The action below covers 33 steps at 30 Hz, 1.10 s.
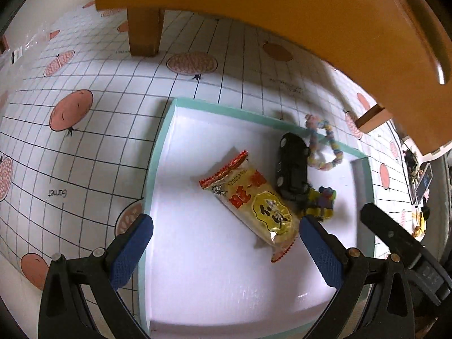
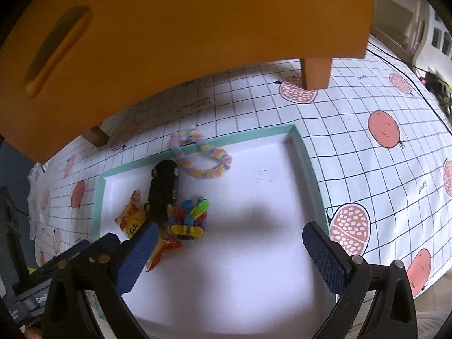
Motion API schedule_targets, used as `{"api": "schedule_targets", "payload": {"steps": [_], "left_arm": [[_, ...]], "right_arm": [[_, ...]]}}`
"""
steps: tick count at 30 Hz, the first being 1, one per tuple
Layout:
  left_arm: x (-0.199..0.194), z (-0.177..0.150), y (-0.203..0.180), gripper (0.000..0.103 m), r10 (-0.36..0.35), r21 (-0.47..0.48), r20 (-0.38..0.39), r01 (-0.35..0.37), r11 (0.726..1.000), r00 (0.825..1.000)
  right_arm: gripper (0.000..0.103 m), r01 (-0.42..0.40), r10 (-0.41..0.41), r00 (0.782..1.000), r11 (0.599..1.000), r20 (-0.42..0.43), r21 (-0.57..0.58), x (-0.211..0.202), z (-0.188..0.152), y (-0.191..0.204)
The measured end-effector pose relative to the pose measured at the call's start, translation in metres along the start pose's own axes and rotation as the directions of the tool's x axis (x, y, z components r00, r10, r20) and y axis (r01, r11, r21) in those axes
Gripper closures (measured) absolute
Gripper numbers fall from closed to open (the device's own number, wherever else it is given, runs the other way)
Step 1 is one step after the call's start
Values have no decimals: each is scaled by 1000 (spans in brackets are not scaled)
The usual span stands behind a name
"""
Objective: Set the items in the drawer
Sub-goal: 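Move both open tools over the remaining items on the tray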
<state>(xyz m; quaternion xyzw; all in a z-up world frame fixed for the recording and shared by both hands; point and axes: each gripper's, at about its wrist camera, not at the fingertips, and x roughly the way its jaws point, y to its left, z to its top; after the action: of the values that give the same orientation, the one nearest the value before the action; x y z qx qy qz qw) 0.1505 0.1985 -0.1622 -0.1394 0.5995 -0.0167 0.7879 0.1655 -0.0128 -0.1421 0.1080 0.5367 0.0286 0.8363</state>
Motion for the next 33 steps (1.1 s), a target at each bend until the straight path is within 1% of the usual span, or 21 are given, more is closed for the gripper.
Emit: {"api": "schedule_targets", "payload": {"steps": [4,10,13,23,28,33], "left_arm": [[11,4,-3,0,6,-6,-16,-7,1000,1000],[26,10,-13,0,23,8,-32,-22,1000,999],[34,12,-21,0,59,32,-36,-58,998,998],[44,16,-28,1,111,67,-36,-108,992,993],[39,11,-18,9,91,75,-43,-88,993,995],[31,10,-12,17,90,90,-28,-87,992,996]], "right_arm": [[0,4,-5,1000,1000,18,17,0,0,-5],[0,-7,6,1000,999,9,47,6,-1,-11],[0,-9,8,1000,998,10,63,8,-1,-15],[0,-16,16,1000,996,-3,86,12,-2,-22],[0,-16,16,1000,997,-7,74,13,-2,-21],[0,-19,20,1000,999,-15,29,15,-3,-12]]}}
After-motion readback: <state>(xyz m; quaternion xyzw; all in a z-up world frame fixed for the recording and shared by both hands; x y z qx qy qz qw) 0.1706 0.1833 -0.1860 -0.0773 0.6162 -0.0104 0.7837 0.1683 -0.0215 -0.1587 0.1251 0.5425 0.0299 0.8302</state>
